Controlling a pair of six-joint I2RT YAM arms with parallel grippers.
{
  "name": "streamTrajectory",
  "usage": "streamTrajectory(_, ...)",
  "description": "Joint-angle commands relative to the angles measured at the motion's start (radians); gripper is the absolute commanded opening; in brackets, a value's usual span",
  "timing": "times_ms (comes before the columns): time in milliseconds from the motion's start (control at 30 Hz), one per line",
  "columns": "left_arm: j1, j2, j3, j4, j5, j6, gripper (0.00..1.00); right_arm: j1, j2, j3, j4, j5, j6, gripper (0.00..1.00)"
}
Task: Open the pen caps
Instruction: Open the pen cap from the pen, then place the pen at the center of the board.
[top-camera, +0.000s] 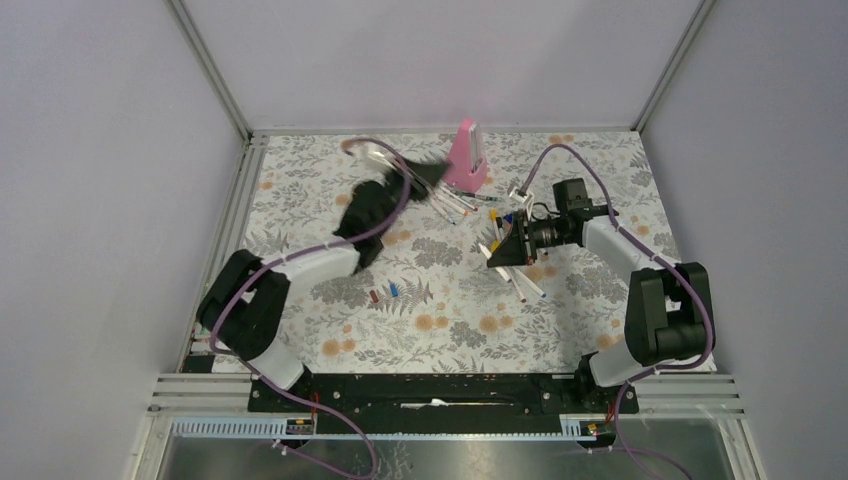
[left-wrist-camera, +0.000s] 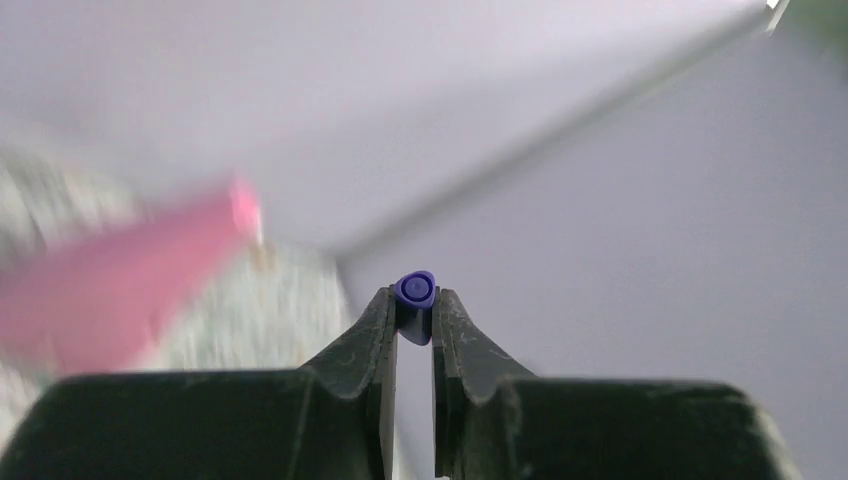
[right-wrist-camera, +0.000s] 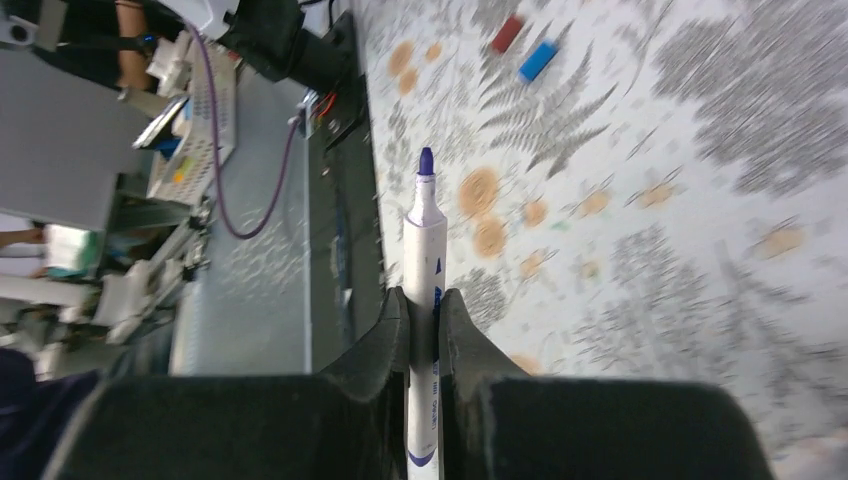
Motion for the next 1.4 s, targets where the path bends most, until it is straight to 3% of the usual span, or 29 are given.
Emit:
streamTrajectory(0,0.100,-0.133,0.065,0.170,-0.281,0.014,0.00,0.030,0.017,-0.017,-0.103,-0.021,-0.003,0.00)
streamTrajectory(167,0.104,-0.165,0.023,0.168,-0.195,0.023,0.00,0.029,0.000,-0.002,-0.120,0.016,-0.026,0.00)
streamTrajectory(267,0.105,-0.199,-0.042,0.110,-0.093,0.023,0.00,0.016,-0.029,0.007,-0.124,0.134,-0.065,0.00)
streamTrajectory(600,0.093,-0.446,-0.247,-0.495,0.154,0.156,0.00,-0.111,-0.121,-0.054,-0.002,0.601,-0.091,0.00)
streamTrajectory(733,0.011,-0.555,-0.285,-0.725,0.077,0.265,0.00,-0.119,-0.089,-0.052,-0.025,0.686,-0.141,0.04)
streamTrajectory(867,-0.071,-0.626,-0.321,-0.830,-0.021,0.298,0.00,-0.121,-0.050,-0.053,-0.030,0.754,-0.162,0.08)
streamTrajectory(1100,-0.154,-0.687,-0.414,-0.857,-0.122,0.280,0.00,-0.122,0.029,-0.046,-0.035,0.803,-0.166,0.20)
streamTrajectory(1367,-0.178,-0.645,-0.430,-0.844,-0.150,0.279,0.00,-0.123,0.092,-0.034,-0.033,0.830,-0.141,0.30)
